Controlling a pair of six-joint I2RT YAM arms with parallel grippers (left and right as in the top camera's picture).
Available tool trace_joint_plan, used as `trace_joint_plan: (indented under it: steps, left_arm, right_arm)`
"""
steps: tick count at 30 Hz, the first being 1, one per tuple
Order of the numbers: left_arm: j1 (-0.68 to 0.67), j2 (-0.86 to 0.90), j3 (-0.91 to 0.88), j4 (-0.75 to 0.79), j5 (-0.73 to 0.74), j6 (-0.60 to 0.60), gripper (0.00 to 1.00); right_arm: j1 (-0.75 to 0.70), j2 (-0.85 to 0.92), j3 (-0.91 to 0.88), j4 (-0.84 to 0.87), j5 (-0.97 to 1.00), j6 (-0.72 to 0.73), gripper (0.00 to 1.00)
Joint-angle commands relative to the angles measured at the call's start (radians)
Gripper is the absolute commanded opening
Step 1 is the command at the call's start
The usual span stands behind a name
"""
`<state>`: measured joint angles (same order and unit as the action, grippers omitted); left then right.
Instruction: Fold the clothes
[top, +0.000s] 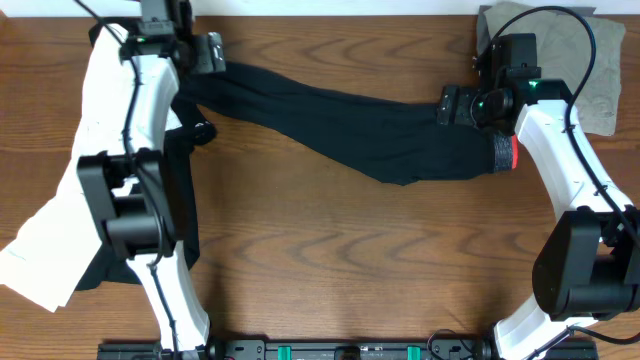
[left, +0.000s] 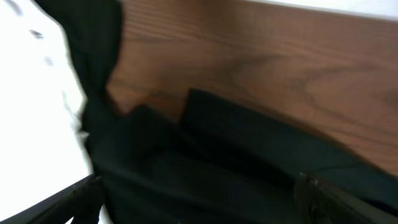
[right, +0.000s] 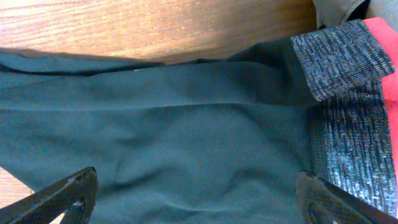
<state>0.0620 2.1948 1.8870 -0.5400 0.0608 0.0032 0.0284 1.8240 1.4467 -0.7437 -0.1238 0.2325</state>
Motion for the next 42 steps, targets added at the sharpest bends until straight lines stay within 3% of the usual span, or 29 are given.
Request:
trace_joint_plan:
  steps: [1,19,34,37,42]
  left_arm:
    - [-0.005,0.071,0.014,0.019,-0.001,0.057,0.98]
    - [-0.006,0.205,0.013,0.137,0.071,0.079,0.98]
    - [-0.006,0.254,0.013,0.149,0.04,0.092,0.99]
    - [-0.006,0.272,0.013,0.159,0.041,0.1,0.93]
    - [-0.01,0.286,0.013,0.161,0.068,0.102,0.69]
  right_arm:
    - [0.006,-0.012,0.022,-0.002,-0.004,-0.013,0.99]
    - [0.006,-0.012,0.022,0.004,-0.004,-0.013,0.99]
    - [0.005,-0.012,0.022,0.009,-0.004,-0.013,0.99]
    - [0.005,-0.012,0.022,0.008,-0.004,-0.013,0.99]
    - [0.005,-0.012,0.022,0.013,-0.004,-0.013,0.99]
